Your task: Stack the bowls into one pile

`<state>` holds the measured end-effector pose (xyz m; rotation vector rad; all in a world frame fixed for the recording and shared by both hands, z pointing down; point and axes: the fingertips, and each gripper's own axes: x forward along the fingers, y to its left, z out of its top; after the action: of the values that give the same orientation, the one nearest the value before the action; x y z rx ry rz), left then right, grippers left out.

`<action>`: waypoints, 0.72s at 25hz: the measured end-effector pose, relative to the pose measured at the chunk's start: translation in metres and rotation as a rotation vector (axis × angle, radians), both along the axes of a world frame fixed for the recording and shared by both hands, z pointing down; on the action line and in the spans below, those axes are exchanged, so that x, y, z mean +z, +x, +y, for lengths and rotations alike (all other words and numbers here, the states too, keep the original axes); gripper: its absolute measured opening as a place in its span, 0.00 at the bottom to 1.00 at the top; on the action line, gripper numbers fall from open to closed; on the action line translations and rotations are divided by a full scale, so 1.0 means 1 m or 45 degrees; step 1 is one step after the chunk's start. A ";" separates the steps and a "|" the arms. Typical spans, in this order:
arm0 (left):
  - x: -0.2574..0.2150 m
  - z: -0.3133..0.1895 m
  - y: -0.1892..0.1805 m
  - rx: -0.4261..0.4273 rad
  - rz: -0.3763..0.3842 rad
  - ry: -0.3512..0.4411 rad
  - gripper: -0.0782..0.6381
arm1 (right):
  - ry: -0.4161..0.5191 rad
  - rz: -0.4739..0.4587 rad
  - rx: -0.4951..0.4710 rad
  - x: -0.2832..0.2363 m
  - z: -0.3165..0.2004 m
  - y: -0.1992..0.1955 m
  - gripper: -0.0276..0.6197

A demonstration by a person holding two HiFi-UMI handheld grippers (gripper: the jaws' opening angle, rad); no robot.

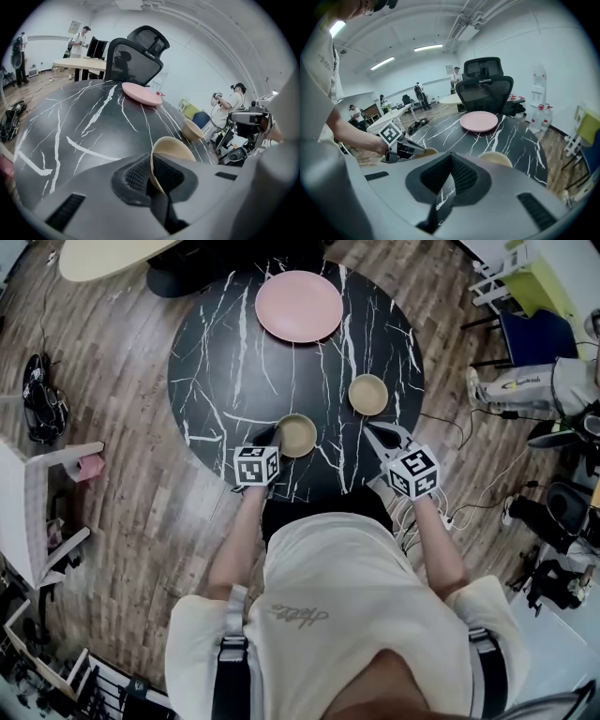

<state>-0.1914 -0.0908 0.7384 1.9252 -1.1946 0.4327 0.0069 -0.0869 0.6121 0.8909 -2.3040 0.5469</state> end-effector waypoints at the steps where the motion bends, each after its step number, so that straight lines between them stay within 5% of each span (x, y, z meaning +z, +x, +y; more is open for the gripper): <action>1: -0.001 0.001 0.000 -0.002 -0.001 -0.001 0.16 | 0.000 -0.002 0.001 0.000 -0.001 0.000 0.05; 18: -0.032 0.014 0.005 -0.123 -0.006 0.015 0.16 | 0.015 -0.058 -0.023 -0.005 0.002 0.021 0.05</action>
<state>-0.1867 -0.0764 0.7068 1.8685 -1.2897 0.3802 0.0278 -0.0846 0.6075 0.8712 -2.3562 0.5519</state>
